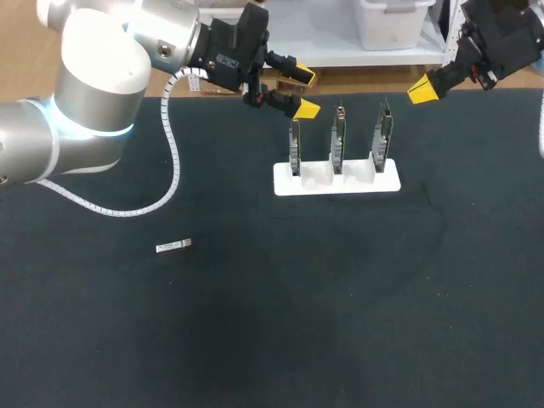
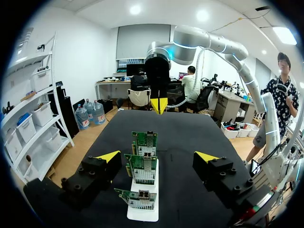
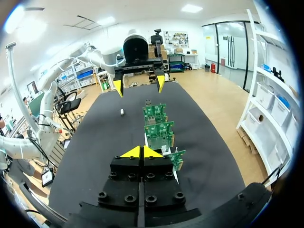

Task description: Pick up the optical module with the left hand, and insert it into the network port with the right hand.

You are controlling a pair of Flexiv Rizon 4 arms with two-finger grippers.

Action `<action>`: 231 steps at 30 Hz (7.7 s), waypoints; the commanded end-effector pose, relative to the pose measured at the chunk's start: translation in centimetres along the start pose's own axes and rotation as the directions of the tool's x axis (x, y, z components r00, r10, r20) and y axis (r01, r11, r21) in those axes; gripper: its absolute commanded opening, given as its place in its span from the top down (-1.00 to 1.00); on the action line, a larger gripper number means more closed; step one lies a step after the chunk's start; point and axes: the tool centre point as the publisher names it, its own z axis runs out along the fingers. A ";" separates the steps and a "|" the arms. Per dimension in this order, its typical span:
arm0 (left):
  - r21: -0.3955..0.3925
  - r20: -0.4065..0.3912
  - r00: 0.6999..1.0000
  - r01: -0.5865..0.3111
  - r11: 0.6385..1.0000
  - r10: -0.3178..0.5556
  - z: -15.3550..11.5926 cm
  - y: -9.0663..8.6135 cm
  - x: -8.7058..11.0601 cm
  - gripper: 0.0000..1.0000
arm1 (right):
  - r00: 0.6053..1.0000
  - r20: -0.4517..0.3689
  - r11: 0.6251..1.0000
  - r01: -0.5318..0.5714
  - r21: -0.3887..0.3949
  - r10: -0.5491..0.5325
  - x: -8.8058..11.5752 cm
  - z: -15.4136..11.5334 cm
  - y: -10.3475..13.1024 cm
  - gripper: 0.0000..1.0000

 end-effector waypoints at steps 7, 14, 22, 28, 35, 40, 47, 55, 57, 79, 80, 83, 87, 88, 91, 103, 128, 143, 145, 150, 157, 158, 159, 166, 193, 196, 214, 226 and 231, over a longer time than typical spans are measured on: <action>0.002 -0.004 1.000 0.001 1.000 -0.001 0.0 0.1 -0.1 -1.00 | 0.999 -0.042 1.000 0.017 0.008 -0.017 0.1 0.1 -1.0 1.00; 0.002 -0.004 1.000 0.001 1.000 -0.001 0.0 0.1 -0.1 -1.00 | 0.998 -0.067 0.999 0.000 0.045 0.003 0.4 0.4 -1.3 1.00; 0.002 -0.004 1.000 0.001 1.000 -0.001 0.0 0.1 -0.1 -1.00 | 0.998 -0.067 0.999 -0.002 0.035 0.005 0.3 0.5 -1.2 1.00; 0.002 -0.004 1.000 0.001 1.000 -0.001 0.0 0.1 -0.1 -1.00 | 0.998 -0.062 1.000 -0.005 0.025 0.007 0.3 0.7 -0.9 1.00; 0.002 -0.004 1.000 0.001 1.000 -0.001 0.0 0.1 -0.1 -1.00 | 0.998 -0.058 0.999 0.005 0.033 -0.003 0.2 0.9 -0.6 0.41; 0.002 -0.004 1.000 0.001 1.000 -0.001 0.0 0.1 -0.1 -1.00 | 0.999 -0.052 0.999 0.003 0.038 -0.001 0.2 0.9 -0.6 -1.00; 0.002 -0.004 1.000 0.001 1.000 -0.001 0.0 0.1 -0.1 -1.00 | 0.999 -0.052 0.999 0.003 0.038 -0.001 0.2 0.9 -0.6 -1.00; 0.002 -0.004 1.000 0.001 1.000 -0.001 0.0 0.1 -0.1 -1.00 | 0.999 -0.052 0.999 0.003 0.038 -0.001 0.2 0.9 -0.6 -1.00; 0.002 -0.004 1.000 0.001 1.000 -0.001 0.0 0.1 -0.1 -1.00 | 0.999 -0.052 0.999 0.003 0.038 -0.001 0.2 0.9 -0.6 -1.00; -0.133 -0.221 0.975 -0.036 0.990 0.006 -4.7 -1.7 -2.1 -1.00 | 0.999 -0.052 0.999 0.003 0.038 -0.001 0.2 0.9 -0.6 -1.00; -0.148 -0.248 0.969 -0.037 0.988 -0.001 -5.2 -2.1 -1.9 -1.00 | 0.999 -0.052 0.999 0.003 0.038 -0.001 0.2 0.9 -0.6 -1.00; -0.194 -0.339 0.940 -0.020 0.981 -0.047 -6.6 -3.4 -1.3 -1.00 | 0.999 -0.052 0.999 0.003 0.038 -0.001 0.2 0.9 -0.6 -1.00; -0.229 -0.435 0.895 -0.004 0.973 -0.099 -8.3 -5.1 0.3 -1.00 | 0.999 -0.052 0.999 0.003 0.038 -0.001 0.2 0.9 -0.6 -1.00; -0.235 -0.455 0.883 0.004 0.972 -0.113 -8.7 -5.6 0.8 -1.00 | 0.999 -0.052 0.999 0.003 0.038 -0.001 0.2 0.9 -0.6 -1.00; -0.249 -0.493 0.858 0.019 0.968 -0.144 -9.8 -6.7 2.4 -1.00 | 0.999 -0.052 0.999 0.003 0.038 -0.001 0.2 0.9 -0.6 -1.00; -0.234 -0.644 0.743 0.038 0.971 -0.184 -12.6 -10.1 7.7 -1.00 | 0.999 -0.052 0.999 0.003 0.038 -0.001 0.2 0.9 -0.6 -1.00; -0.273 -0.717 0.604 0.216 0.938 -0.348 -14.4 -14.0 16.2 -1.00 | 0.999 -0.052 0.999 0.003 0.038 -0.001 0.2 0.9 -0.6 -1.00; -0.264 -0.740 0.591 0.183 0.947 -0.320 -13.7 -13.8 15.6 -1.00 | 0.999 -0.052 0.999 0.003 0.038 -0.001 0.2 0.9 -0.6 -1.00; -0.256 -0.794 0.543 0.110 0.960 -0.274 -12.7 -13.9 15.0 -1.00 | 0.999 -0.052 0.999 0.003 0.038 -0.001 0.2 0.9 -0.6 -1.00; -0.216 -0.837 0.507 0.045 0.975 -0.209 -12.4 -14.6 15.9 -1.00 | 0.999 -0.052 0.999 0.003 0.038 -0.001 0.2 0.9 -0.6 -1.00; -0.209 -0.844 0.501 0.024 0.978 -0.192 -13.9 -15.5 18.7 -1.00 | 0.999 -0.052 0.999 0.003 0.038 -0.001 0.2 0.9 -0.6 -1.00; -0.211 -0.844 0.500 0.023 0.977 -0.194 -14.1 -15.6 19.2 -1.00 | 0.999 -0.052 0.999 0.003 0.038 -0.001 0.2 0.9 -0.6 -1.00; -0.208 -0.850 0.491 0.018 0.978 -0.190 -14.4 -15.7 19.8 -1.00 | 0.999 -0.052 0.999 0.003 0.038 -0.001 0.2 0.9 -0.6 -1.00; -0.262 -0.869 0.427 0.034 0.965 -0.251 -16.0 -16.5 22.9 -1.00 | 0.999 -0.052 0.999 0.003 0.038 -0.001 0.2 0.9 -0.6 -1.00; -0.280 -0.836 0.461 0.106 0.954 -0.297 -14.4 -14.3 27.1 -1.00 | 0.999 -0.052 0.999 0.003 0.038 -0.001 0.2 0.9 -0.6 -1.00; -0.277 -0.838 0.456 0.116 0.954 -0.299 -14.2 -14.1 27.6 -1.00 | 0.999 -0.052 0.999 0.003 0.038 -0.001 0.2 0.9 -0.6 -1.00; -0.261 -0.841 0.458 0.123 0.958 -0.288 -13.8 -13.1 28.5 -1.00 | 0.999 -0.052 0.999 0.003 0.038 -0.001 0.2 0.9 -0.6 -1.00; -0.273 -0.831 0.471 0.118 0.955 -0.296 -13.7 -13.3 28.8 -1.00 | 0.999 -0.052 0.999 0.003 0.038 -0.001 0.2 0.9 -0.6 -1.00; -0.273 -0.831 0.471 0.119 0.955 -0.296 -13.5 -13.3 29.0 -1.00 | 0.999 -0.052 0.999 0.003 0.038 -0.001 0.2 0.9 -0.6 -1.00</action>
